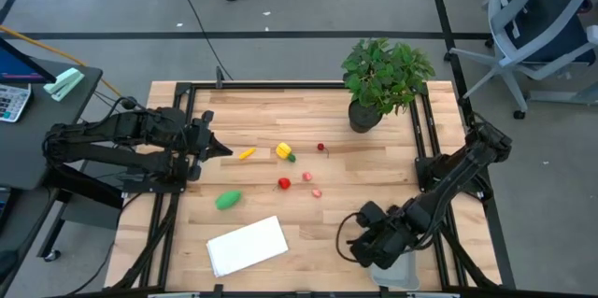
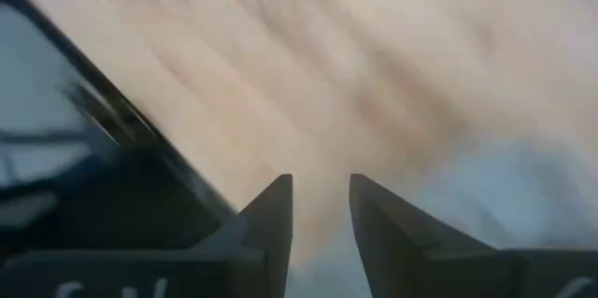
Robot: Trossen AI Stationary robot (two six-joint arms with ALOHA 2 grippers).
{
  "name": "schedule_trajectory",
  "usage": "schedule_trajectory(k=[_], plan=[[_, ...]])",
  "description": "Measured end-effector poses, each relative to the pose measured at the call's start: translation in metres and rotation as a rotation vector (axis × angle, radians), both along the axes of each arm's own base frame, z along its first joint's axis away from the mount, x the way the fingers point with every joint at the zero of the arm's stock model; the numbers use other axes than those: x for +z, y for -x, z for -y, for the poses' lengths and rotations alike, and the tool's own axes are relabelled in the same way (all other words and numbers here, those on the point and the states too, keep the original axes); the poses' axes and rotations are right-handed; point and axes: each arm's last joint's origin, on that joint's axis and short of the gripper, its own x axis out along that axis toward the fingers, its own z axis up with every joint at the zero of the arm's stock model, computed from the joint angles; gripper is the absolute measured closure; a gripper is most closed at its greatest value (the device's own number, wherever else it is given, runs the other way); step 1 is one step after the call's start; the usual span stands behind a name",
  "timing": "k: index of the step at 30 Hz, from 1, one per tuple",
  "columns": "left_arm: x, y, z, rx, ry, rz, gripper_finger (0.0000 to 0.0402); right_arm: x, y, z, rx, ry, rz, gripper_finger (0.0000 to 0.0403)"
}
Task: Pick and placing Produce into tupperware
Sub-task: Put the red cherry into the gray bin
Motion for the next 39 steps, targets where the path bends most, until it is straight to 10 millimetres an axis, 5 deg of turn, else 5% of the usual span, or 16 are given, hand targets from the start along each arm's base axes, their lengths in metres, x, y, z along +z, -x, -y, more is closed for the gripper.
schedule_trajectory(k=[4,8,13,23,30,39], plan=[[0.001,-0.001,0.0,0.0,0.0,0.017,0.0391,0.028,-0.02,0.021,0.056,0.272,0.195,0.0289],[0.002,-0.001,0.0,0.0,0.0,0.028,0.0387,0.031,-0.04,0.053,0.153,0.438,0.178,0.0288],[0.002,-0.001,0.0,0.0,0.0,0.027,0.0378,-0.001,-0.056,0.111,0.078,0.46,0.007,0.0286],[0.002,-0.001,0.0,0.0,0.0,0.026,0.0391,-0.072,-0.054,0.212,-0.094,0.376,-0.185,0.0286],[0.002,-0.001,0.0,0.0,0.0,0.026,0.0382,-0.089,-0.064,0.237,-0.058,0.258,-0.013,0.0285],[0.002,-0.001,0.0,0.0,-0.001,0.026,0.0386,-0.089,-0.063,0.246,-0.055,0.267,-0.014,0.0285]])
